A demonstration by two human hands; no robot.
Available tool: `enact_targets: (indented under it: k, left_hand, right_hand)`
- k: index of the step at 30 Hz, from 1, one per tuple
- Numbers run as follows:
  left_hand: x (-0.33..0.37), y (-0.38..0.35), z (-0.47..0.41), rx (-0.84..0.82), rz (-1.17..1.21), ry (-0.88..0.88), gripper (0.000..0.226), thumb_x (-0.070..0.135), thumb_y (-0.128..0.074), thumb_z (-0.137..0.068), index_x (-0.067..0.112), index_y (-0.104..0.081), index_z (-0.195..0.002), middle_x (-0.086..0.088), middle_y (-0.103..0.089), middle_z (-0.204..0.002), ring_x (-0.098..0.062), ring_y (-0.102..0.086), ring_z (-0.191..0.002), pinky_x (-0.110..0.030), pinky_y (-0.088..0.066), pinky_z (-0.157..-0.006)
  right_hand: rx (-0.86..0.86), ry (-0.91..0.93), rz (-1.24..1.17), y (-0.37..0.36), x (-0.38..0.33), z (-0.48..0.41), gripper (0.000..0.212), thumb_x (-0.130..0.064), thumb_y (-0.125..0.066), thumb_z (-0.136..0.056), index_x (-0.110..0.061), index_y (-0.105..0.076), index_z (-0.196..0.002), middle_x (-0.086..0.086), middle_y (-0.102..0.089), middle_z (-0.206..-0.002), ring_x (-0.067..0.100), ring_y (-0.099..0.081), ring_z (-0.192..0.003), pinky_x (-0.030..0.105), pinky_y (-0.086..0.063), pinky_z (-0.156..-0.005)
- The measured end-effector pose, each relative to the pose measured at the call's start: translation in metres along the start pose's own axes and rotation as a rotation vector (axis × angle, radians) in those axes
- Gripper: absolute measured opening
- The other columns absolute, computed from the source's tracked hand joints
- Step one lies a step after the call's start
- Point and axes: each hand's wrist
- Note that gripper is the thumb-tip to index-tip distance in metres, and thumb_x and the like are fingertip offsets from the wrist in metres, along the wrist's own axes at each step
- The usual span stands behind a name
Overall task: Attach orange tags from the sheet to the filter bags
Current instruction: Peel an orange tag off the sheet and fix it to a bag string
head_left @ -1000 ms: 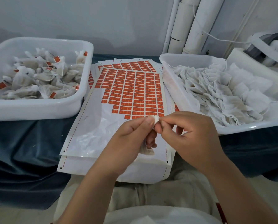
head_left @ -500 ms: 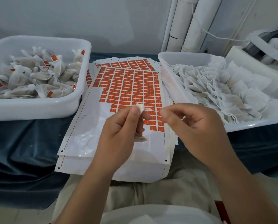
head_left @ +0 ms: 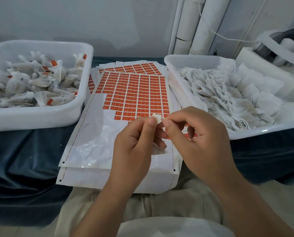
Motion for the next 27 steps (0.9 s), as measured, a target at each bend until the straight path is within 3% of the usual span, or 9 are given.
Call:
enact_targets:
  k: [4,7,10,12,17,20,23,25,27]
  left_hand:
    - [0.001,-0.009,0.005,-0.053,0.121,0.024,0.028,0.034,-0.046,-0.107,0.007,-0.054,-0.106,-0.004,-0.069,-0.070,-0.018,-0.067,-0.059,-0.027,-0.057,-0.061]
    - [0.002,-0.007,0.003,-0.056,0.095,0.039,0.020,0.038,-0.045,-0.107,0.027,-0.054,-0.122,-0.002,-0.068,-0.071,-0.014,-0.067,-0.062,-0.021,-0.056,-0.061]
    - [0.003,-0.006,0.002,-0.066,0.016,-0.001,0.025,0.038,-0.046,-0.107,0.028,-0.067,-0.103,0.003,-0.067,-0.076,-0.011,-0.066,-0.066,-0.019,-0.055,-0.057]
    - [0.002,-0.006,0.002,-0.021,-0.010,0.024,0.028,0.042,-0.049,-0.103,0.023,-0.069,-0.097,0.007,-0.068,-0.077,-0.011,-0.068,-0.068,-0.017,-0.055,-0.054]
    - [-0.001,0.000,-0.005,0.165,0.109,0.203,0.035,0.039,-0.044,-0.110,0.029,-0.069,-0.087,0.004,-0.068,-0.077,-0.007,-0.062,-0.061,-0.017,-0.052,-0.057]
    - [0.000,0.001,-0.005,0.123,0.137,0.281,0.041,0.047,-0.043,-0.108,0.032,-0.066,-0.079,0.006,-0.064,-0.071,-0.006,-0.061,-0.060,-0.015,-0.052,-0.059]
    - [0.000,0.001,-0.004,0.063,0.048,0.250,0.032,0.065,-0.059,-0.088,0.034,-0.066,-0.084,0.008,-0.069,-0.076,-0.008,-0.070,-0.070,-0.016,-0.055,-0.055]
    - [-0.001,0.003,-0.005,0.090,0.020,0.225,0.033,0.064,-0.065,-0.080,0.033,-0.068,-0.087,0.009,-0.070,-0.079,-0.010,-0.072,-0.073,-0.020,-0.057,-0.056]
    - [-0.002,0.005,-0.007,0.144,0.045,0.234,0.027,0.053,-0.067,-0.091,0.027,-0.072,-0.087,0.007,-0.071,-0.076,-0.009,-0.071,-0.070,-0.018,-0.056,-0.056]
  right_hand:
    - [-0.003,-0.008,-0.034,-0.002,0.000,0.001,0.010,-0.015,-0.072,-0.098,-0.020,-0.076,-0.090,-0.016,-0.067,-0.077,0.013,-0.066,-0.080,0.009,-0.041,-0.069]
    - [-0.014,-0.024,-0.096,-0.003,0.000,0.002,0.013,-0.014,-0.071,-0.098,-0.021,-0.075,-0.088,-0.014,-0.067,-0.074,0.013,-0.067,-0.078,0.009,-0.043,-0.068]
    - [-0.022,-0.089,-0.169,-0.005,0.000,0.002,0.013,-0.016,-0.070,-0.098,-0.025,-0.076,-0.089,-0.013,-0.072,-0.079,0.013,-0.069,-0.080,0.012,-0.047,-0.064]
    - [-0.045,-0.142,-0.212,-0.006,0.001,0.003,0.013,-0.020,-0.070,-0.098,-0.029,-0.076,-0.091,-0.014,-0.074,-0.083,0.014,-0.071,-0.080,0.022,-0.054,-0.063]
    - [-0.029,-0.270,-0.327,-0.007,0.005,0.004,0.009,-0.028,-0.068,-0.096,-0.030,-0.074,-0.089,-0.009,-0.076,-0.089,0.017,-0.074,-0.087,0.041,-0.063,-0.077]
    - [-0.016,-0.377,-0.485,-0.011,0.008,0.004,0.009,-0.031,-0.067,-0.096,-0.027,-0.073,-0.090,-0.006,-0.074,-0.086,0.008,-0.070,-0.081,0.028,-0.060,-0.077]
    - [-0.024,-0.457,-0.582,-0.013,0.011,0.003,0.011,-0.030,-0.066,-0.101,-0.025,-0.073,-0.094,-0.007,-0.072,-0.084,0.003,-0.065,-0.074,0.016,-0.055,-0.073]
    - [-0.049,-0.450,-0.606,-0.012,0.015,0.003,0.011,-0.032,-0.066,-0.100,-0.025,-0.073,-0.096,-0.010,-0.072,-0.085,0.002,-0.068,-0.076,0.015,-0.055,-0.073]
    - [-0.046,-0.422,-0.652,-0.010,0.016,0.002,0.010,-0.027,-0.066,-0.101,-0.025,-0.073,-0.095,-0.013,-0.073,-0.085,0.001,-0.070,-0.078,0.015,-0.056,-0.072]
Point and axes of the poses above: each hand's wrist, its own z-axis away from the middle knuckle, its own y-axis out of the back of the hand, x = y × z
